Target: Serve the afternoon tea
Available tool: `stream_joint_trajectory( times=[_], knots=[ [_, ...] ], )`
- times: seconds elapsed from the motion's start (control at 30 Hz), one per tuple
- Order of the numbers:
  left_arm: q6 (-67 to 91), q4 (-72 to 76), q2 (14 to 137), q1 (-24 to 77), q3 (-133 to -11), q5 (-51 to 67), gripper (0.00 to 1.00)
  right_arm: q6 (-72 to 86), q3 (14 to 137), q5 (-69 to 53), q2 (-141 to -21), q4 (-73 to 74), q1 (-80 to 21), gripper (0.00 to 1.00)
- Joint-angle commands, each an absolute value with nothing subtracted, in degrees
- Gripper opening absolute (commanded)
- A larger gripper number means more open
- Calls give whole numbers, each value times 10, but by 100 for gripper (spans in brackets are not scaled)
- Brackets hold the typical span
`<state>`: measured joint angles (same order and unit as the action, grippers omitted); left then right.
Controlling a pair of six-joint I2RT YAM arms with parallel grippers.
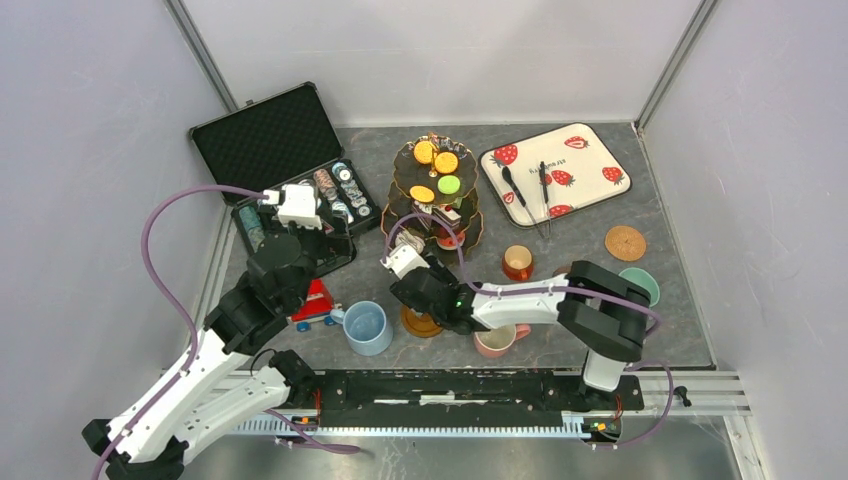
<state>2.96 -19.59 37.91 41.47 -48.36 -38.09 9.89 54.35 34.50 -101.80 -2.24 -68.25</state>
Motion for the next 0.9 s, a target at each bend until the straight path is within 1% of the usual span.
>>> stream_joint_trajectory(
  times=[0.0,0.1,0.2,0.33,0.4,0.47,0.53,0.7,0.87],
  knots=[
    [52,-178,372,411,-483,-392,99,80,495,278,-926,-76,-687,77],
    [54,-178,372,410,-483,-387,99,89,463,235,-885,-59,-686,80],
    [56,-179,371,410,-485,-379,99,114,444,230,-881,-21,-687,77],
    [57,-178,370,410,-484,-379,99,118,408,128,-880,-62,-688,68],
    [57,-179,372,410,-485,-379,99,135,405,117,-895,-76,-689,58],
    [57,-179,369,410,-484,-380,99,145,401,124,-913,-92,-690,46],
    [55,-177,368,409,-482,-387,99,148,396,146,-924,-110,-691,38],
    [54,-178,370,409,-483,-389,99,126,427,180,-975,-120,-691,29],
    [52,-177,372,409,-481,-394,99,117,460,188,-1009,-130,-691,29]
  ],
)
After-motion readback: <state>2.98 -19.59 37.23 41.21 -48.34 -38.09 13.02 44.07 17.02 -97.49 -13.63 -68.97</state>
